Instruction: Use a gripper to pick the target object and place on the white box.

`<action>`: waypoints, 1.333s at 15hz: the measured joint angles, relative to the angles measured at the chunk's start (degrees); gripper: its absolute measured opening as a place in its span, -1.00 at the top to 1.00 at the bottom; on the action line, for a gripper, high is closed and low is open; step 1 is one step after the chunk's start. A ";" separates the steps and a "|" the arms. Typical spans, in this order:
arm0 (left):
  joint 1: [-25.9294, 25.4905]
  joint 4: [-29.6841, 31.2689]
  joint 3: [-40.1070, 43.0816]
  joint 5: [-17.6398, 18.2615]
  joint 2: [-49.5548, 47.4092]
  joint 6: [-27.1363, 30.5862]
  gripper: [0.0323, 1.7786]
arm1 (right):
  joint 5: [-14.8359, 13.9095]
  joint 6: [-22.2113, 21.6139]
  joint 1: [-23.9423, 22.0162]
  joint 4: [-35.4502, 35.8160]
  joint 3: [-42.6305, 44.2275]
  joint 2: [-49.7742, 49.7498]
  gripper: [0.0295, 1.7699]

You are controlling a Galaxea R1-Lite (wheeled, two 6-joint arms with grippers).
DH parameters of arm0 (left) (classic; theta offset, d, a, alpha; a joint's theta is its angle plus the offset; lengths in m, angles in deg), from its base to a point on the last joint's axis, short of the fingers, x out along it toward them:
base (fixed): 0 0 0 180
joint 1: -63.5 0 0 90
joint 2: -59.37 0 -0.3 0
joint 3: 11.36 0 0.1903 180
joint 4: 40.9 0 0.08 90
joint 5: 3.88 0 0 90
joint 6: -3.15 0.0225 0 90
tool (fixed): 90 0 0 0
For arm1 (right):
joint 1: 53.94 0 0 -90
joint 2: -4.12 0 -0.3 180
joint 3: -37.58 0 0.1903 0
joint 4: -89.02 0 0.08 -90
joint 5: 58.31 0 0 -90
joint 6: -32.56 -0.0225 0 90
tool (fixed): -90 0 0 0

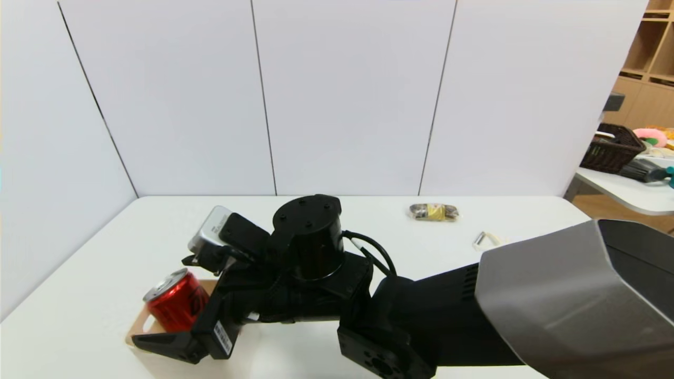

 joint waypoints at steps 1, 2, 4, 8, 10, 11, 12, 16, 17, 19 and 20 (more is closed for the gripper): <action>0.00 -0.02 0.00 0.00 0.00 -0.02 -0.90 | -0.07 0.04 -0.29 -0.20 -0.07 -0.96 -0.84; 0.00 0.00 0.00 0.00 0.00 -0.02 -0.90 | -0.20 -0.02 -0.68 -0.37 -0.18 -2.10 -0.85; 0.00 0.00 0.00 0.00 0.00 -0.02 -0.90 | -1.23 -0.30 -1.73 -0.77 -0.72 -4.73 -0.87; 0.00 0.00 0.00 0.00 0.00 -0.02 -0.90 | -6.78 -0.66 -5.81 -3.94 -1.34 -10.33 -0.89; 0.02 0.00 0.00 0.02 0.00 -0.02 -0.90 | -10.58 -0.29 -8.87 -5.33 -2.12 -13.18 -0.90; 0.02 0.00 0.00 0.02 0.00 -0.02 -0.90 | -12.09 -0.13 -10.64 -5.68 -2.97 -14.63 -0.91; 0.02 0.00 0.00 0.00 0.00 -0.05 -0.90 | -13.03 -0.11 -12.87 -6.42 -4.18 -16.26 -0.91; 0.02 0.00 0.00 0.00 0.00 -0.02 -0.90 | -13.70 0.74 -22.80 -13.75 -9.79 -23.39 -0.91; 0.00 0.00 0.00 0.00 0.00 0.00 -0.90 | -14.24 0.89 -25.42 -16.43 -11.00 -25.33 -0.91; 0.00 0.00 0.00 0.00 0.00 -0.02 -0.90 | -15.43 1.08 -30.43 -22.03 -13.80 -29.77 -0.91; 0.00 0.00 0.00 0.02 0.00 -0.02 -0.90 | -15.59 1.16 -32.55 -24.34 -15.46 -32.11 -0.91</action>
